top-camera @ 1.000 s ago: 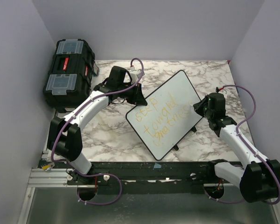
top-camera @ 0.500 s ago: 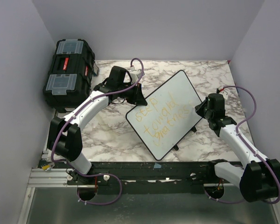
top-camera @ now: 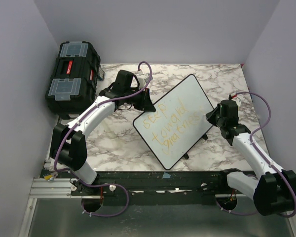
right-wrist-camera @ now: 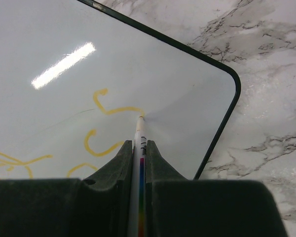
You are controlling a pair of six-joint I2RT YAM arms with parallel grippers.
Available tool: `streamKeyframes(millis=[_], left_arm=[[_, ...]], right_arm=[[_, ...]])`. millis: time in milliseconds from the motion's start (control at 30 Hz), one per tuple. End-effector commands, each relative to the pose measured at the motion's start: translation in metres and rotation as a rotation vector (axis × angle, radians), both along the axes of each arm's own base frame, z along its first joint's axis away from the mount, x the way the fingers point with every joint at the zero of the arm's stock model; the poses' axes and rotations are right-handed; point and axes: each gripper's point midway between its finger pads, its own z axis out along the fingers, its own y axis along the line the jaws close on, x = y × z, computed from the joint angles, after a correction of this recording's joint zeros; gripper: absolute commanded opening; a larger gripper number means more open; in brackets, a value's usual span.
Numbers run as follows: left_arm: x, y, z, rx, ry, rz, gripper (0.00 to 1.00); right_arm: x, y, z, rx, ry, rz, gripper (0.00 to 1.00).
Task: Write a sentence on the whiteboard
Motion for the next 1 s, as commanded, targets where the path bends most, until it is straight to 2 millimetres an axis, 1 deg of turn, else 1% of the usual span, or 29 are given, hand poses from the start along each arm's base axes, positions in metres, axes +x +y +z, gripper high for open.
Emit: streamKeyframes(millis=[0,267,333,367,433,500,567,633,700,767,867,967], left_arm=[[-0.005,-0.003,-0.008,0.036,-0.083,-0.068,0.0],[-0.005,-0.002,-0.008,0.035,-0.084,-0.068,0.0],[-0.005,-0.002,-0.008,0.035,-0.086,-0.067,0.0],[-0.005,-0.002,-0.008,0.035,-0.084,-0.068,0.0],[-0.005,-0.002,-0.008,0.036,-0.085,-0.068,0.0],[-0.005,-0.003,-0.008,0.035,-0.087,-0.068,0.0],[-0.004,-0.003,-0.008,0.036,-0.084,-0.066,0.0],[-0.003,-0.003,-0.009,0.037,-0.083,-0.065,0.0],[-0.002,-0.003,-0.009,0.039,-0.081,-0.061,0.0],[-0.002,-0.003,-0.01,0.041,-0.079,-0.058,0.0],[-0.001,-0.002,-0.011,0.046,-0.075,-0.052,0.0],[-0.001,-0.003,-0.011,0.047,-0.064,-0.045,0.0]], right_arm=[[-0.024,0.021,-0.024,0.073,0.114,0.096,0.01],[-0.017,0.035,-0.007,0.132,0.069,0.146,0.01],[-0.014,0.042,0.006,0.155,0.039,0.175,0.01],[-0.011,0.045,0.017,0.164,0.011,0.195,0.01],[-0.008,0.047,0.051,0.168,-0.086,0.217,0.01],[-0.01,0.041,0.092,0.156,-0.205,0.197,0.01],[-0.016,0.031,0.127,0.136,-0.305,0.161,0.0],[-0.022,0.022,0.153,0.121,-0.377,0.123,0.01],[-0.028,0.012,0.167,0.102,-0.414,0.074,0.01],[-0.031,0.006,0.173,0.092,-0.427,0.049,0.01],[-0.033,0.001,0.171,0.084,-0.421,0.025,0.01],[-0.034,0.001,0.165,0.085,-0.407,0.02,0.01]])
